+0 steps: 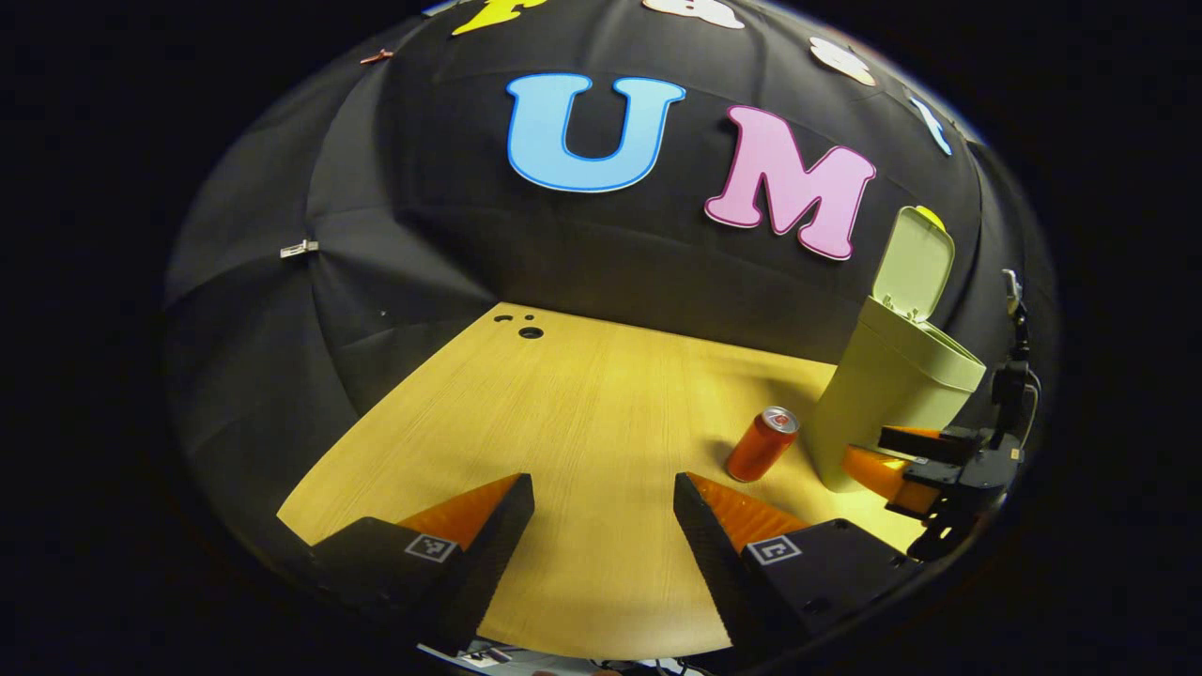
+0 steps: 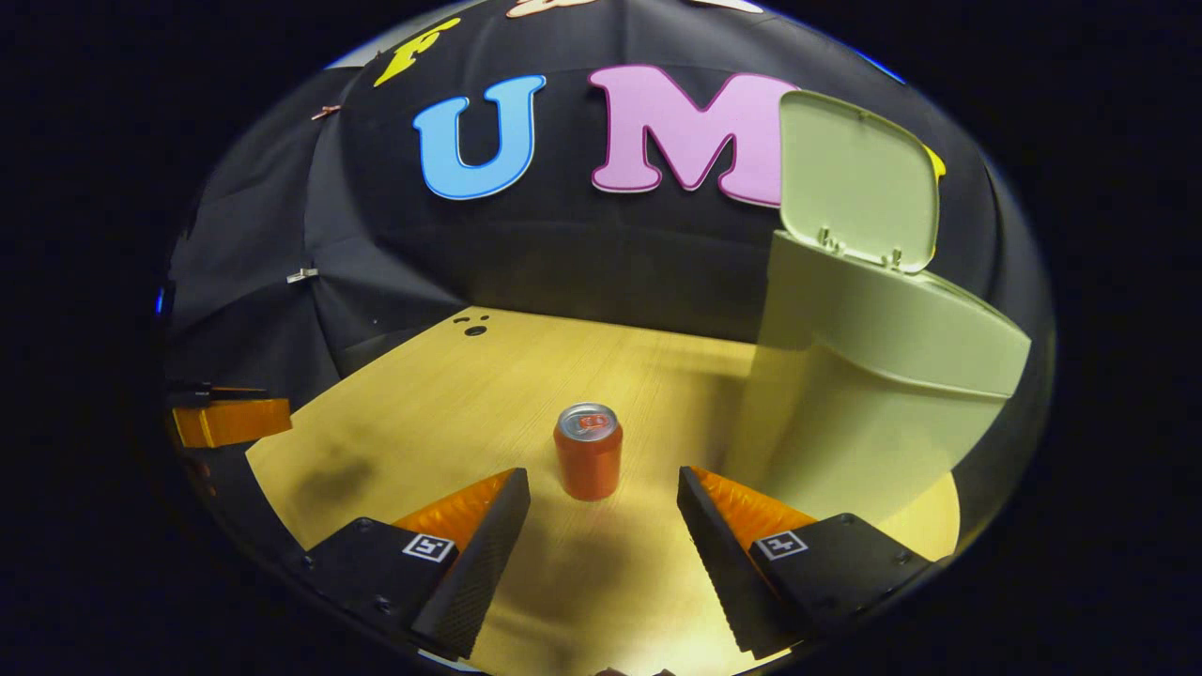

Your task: Press the lid of the desktop garbage bin to open it, pick up the crumpled paper on the desktop and throw it into the bin, then pick up the pop can on the desktop and drop it into the bin, and finally close the garbage bin lid.

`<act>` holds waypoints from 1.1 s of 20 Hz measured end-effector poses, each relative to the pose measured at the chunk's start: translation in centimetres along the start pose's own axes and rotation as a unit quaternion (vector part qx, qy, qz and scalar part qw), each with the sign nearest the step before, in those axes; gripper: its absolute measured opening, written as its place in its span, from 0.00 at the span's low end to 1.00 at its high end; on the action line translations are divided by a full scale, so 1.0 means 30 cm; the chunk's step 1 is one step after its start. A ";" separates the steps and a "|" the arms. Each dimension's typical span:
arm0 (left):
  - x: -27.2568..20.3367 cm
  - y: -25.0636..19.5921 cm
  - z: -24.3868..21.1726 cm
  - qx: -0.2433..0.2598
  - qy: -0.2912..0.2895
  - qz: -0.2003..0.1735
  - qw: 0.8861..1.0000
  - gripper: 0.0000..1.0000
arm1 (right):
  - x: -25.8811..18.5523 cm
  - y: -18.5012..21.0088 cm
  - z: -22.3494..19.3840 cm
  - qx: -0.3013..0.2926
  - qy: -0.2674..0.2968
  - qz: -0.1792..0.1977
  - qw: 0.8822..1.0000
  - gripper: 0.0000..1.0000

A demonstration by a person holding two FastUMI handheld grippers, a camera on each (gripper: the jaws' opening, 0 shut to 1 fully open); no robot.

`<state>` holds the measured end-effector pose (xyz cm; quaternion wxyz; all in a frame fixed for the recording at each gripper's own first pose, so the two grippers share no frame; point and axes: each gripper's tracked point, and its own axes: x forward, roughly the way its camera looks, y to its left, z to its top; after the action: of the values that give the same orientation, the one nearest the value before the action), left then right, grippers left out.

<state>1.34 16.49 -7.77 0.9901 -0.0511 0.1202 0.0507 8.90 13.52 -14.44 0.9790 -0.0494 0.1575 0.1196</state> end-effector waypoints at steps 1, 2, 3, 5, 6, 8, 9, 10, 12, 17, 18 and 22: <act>0.000 0.012 -0.021 -0.004 0.006 0.004 1.000 0.96 | 0.030 0.008 -0.011 -0.001 0.004 0.001 1.000 1.00; 0.004 0.013 -0.039 -0.009 0.011 0.003 1.000 0.96 | 0.054 0.014 -0.022 -0.003 0.007 0.002 1.000 0.99; 0.025 -0.002 -0.053 -0.013 0.015 0.001 1.000 0.96 | 0.080 0.017 -0.033 -0.007 0.010 0.002 1.000 0.99; 0.033 0.032 -0.117 -0.012 0.031 0.003 0.999 0.96 | 0.131 0.013 -0.049 -0.006 0.019 -0.001 1.000 1.00; 0.050 0.033 -0.140 -0.011 0.039 0.006 0.999 0.96 | 0.156 0.013 -0.051 0.000 0.022 -0.001 1.000 1.00; 0.070 0.034 -0.162 -0.013 0.045 0.009 0.999 0.96 | 0.206 0.004 -0.050 -0.001 0.021 -0.006 1.000 0.99; 0.078 0.025 -0.171 -0.019 0.049 0.005 0.999 0.96 | 0.231 -0.002 -0.055 -0.005 0.023 -0.010 1.000 0.99; 0.081 0.012 -0.180 -0.026 0.052 0.001 0.998 0.96 | 0.256 -0.006 -0.066 -0.004 0.028 -0.011 1.000 0.99; 0.084 0.011 -0.188 -0.032 0.053 0.002 0.998 0.96 | 0.301 -0.003 -0.087 0.009 0.035 -0.011 0.999 0.99; 0.113 0.026 -0.155 -0.036 0.049 0.012 0.998 0.96 | 0.388 0.016 -0.110 0.010 0.047 -0.009 0.999 0.99; 0.119 0.031 -0.159 -0.037 0.051 0.015 0.998 0.96 | 0.404 0.020 -0.114 0.008 0.050 -0.007 0.999 0.99; 0.130 0.040 -0.160 -0.041 0.055 0.021 0.997 0.96 | 0.438 0.044 -0.124 0.006 0.057 0.004 0.998 0.99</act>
<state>3.84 17.47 -13.47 0.9778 -0.0914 0.1738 0.0730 19.60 17.16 -22.23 0.9683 -0.0496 0.2140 0.1192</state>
